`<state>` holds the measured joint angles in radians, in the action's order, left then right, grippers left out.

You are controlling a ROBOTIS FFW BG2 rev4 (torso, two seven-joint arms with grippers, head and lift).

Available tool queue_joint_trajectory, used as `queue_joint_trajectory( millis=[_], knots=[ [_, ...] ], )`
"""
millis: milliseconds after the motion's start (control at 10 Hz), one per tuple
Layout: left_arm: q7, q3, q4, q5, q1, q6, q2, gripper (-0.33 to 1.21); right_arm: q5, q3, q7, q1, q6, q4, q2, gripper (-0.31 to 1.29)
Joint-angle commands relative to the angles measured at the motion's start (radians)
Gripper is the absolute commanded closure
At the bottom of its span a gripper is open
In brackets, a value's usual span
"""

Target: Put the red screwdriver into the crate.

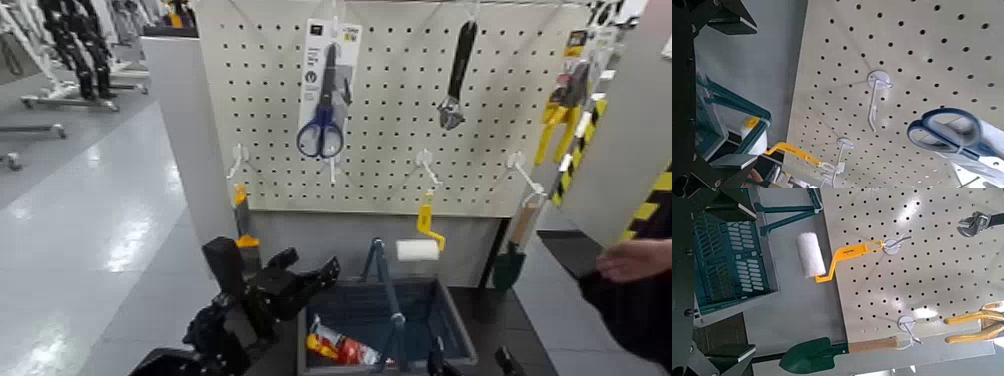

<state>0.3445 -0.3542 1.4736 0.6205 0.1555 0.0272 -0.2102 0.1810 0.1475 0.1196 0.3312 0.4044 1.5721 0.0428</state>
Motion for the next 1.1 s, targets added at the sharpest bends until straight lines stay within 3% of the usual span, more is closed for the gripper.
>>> queue_joint_trajectory(
  millis=[100,400,600,1100],
  knots=[
    [-0.047,0.077,0.083,-0.157,-0.090,-0.050,0.008,0.15,0.000,-0.002,0.000,0.003,0.011,0.002,-0.006,0.13],
    [-0.090,0.141,0.149,-0.323,-0.191,-0.092,0.025,0.15,-0.015,-0.014,-0.002,0.008,0.025,0.006,-0.007,0.13],
    [-0.168,0.144,0.152,-0.341,-0.260,-0.164,0.028,0.16,-0.020,-0.013,-0.002,0.009,0.022,0.009,-0.006,0.13],
    [-0.202,0.173,0.171,-0.420,-0.347,-0.211,0.034,0.16,-0.021,-0.016,-0.002,0.012,0.016,0.011,-0.003,0.13]
  ],
)
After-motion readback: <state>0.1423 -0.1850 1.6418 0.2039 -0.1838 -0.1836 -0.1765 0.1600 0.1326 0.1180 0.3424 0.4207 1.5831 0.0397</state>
